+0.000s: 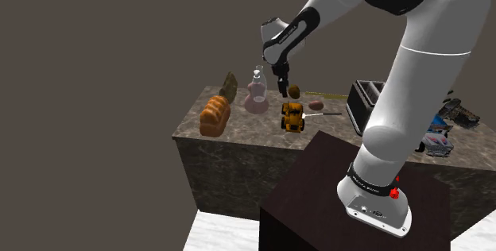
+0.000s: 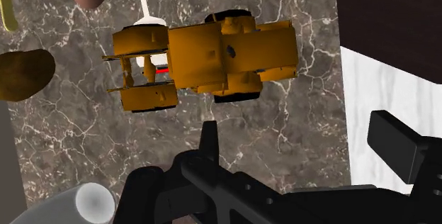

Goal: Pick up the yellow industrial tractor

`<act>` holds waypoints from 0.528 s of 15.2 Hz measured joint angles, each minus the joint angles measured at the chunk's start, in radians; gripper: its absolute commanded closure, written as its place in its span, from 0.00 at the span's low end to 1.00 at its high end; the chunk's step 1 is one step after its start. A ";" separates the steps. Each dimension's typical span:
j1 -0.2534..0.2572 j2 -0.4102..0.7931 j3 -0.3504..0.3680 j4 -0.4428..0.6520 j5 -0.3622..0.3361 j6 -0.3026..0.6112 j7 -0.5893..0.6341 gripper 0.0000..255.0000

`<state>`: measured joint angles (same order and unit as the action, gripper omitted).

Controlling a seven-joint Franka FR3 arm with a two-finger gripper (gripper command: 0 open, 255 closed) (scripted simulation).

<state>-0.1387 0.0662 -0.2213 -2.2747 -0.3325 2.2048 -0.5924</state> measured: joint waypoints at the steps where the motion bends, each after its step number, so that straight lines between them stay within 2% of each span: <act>1: -0.006 0.040 -0.005 0.018 -0.006 0.014 -0.011 0.00; 8: -0.047 0.294 -0.030 0.152 -0.047 0.083 -0.078 0.00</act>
<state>-0.1859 0.3599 -0.2513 -2.1229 -0.3798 2.2881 -0.6707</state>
